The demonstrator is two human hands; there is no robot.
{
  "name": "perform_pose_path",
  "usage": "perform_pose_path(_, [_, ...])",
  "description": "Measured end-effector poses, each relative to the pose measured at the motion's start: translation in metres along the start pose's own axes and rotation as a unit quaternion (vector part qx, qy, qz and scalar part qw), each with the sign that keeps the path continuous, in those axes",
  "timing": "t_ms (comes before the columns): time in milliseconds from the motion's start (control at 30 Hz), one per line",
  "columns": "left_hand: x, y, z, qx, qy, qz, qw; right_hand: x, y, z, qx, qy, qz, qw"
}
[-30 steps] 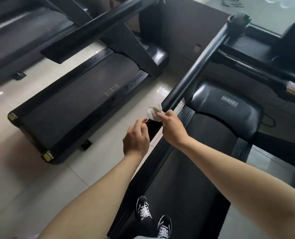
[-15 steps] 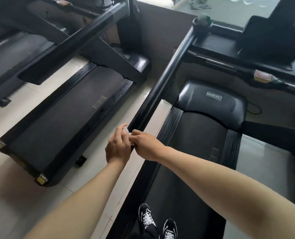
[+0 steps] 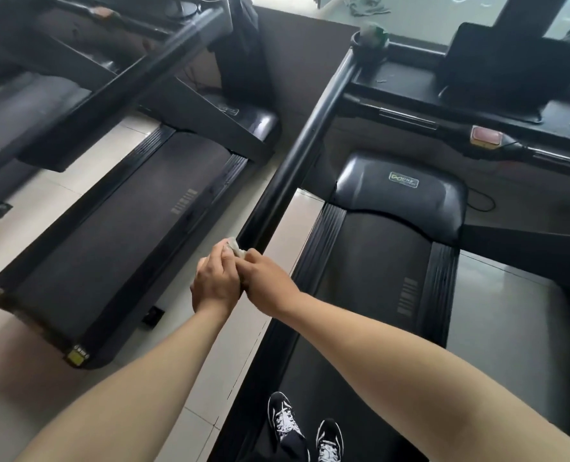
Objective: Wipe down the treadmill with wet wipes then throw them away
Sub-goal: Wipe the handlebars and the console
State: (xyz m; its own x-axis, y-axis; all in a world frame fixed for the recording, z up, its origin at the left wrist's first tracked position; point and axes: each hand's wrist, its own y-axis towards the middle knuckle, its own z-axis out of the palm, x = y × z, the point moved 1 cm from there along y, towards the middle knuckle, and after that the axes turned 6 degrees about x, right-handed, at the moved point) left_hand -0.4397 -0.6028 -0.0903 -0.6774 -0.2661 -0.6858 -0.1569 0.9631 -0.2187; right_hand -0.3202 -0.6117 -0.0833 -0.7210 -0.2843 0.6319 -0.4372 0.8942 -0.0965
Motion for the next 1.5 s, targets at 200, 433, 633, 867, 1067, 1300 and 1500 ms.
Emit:
perform_pose_path(200, [-0.004,-0.002,-0.004,0.010,-0.010,0.022,1.000,-0.031,0.033,-0.043,-0.020,-0.069,0.051,0.996])
perform_pose_path(433, [-0.002,0.001,-0.004,0.013,-0.026,0.005,1.000,-0.010,0.019,-0.009,-0.083,0.061,0.087,0.991])
perform_pose_path(633, [-0.010,0.001,-0.008,0.029,-0.012,0.002,1.000,-0.011,-0.008,0.022,-0.049,0.056,0.022,0.997])
perform_pose_path(867, [-0.032,0.029,-0.007,0.079,0.030,-0.013,0.996,-0.045,0.021,-0.015,-0.068,0.028,0.032,0.997])
perform_pose_path(1067, [-0.053,0.055,0.012,0.092,0.047,0.013,0.995,-0.089,0.061,-0.063,-0.069,-0.005,0.058,0.996])
perform_pose_path(1300, [-0.102,0.105,0.044,0.069,0.035,-0.011,0.997,-0.141,0.112,-0.127,-0.058,-0.014,0.104,0.993])
perform_pose_path(1500, [-0.129,0.138,0.061,0.051,0.034,-0.054,0.997,-0.149,0.107,-0.117,-0.008,-0.031,-0.021,0.999])
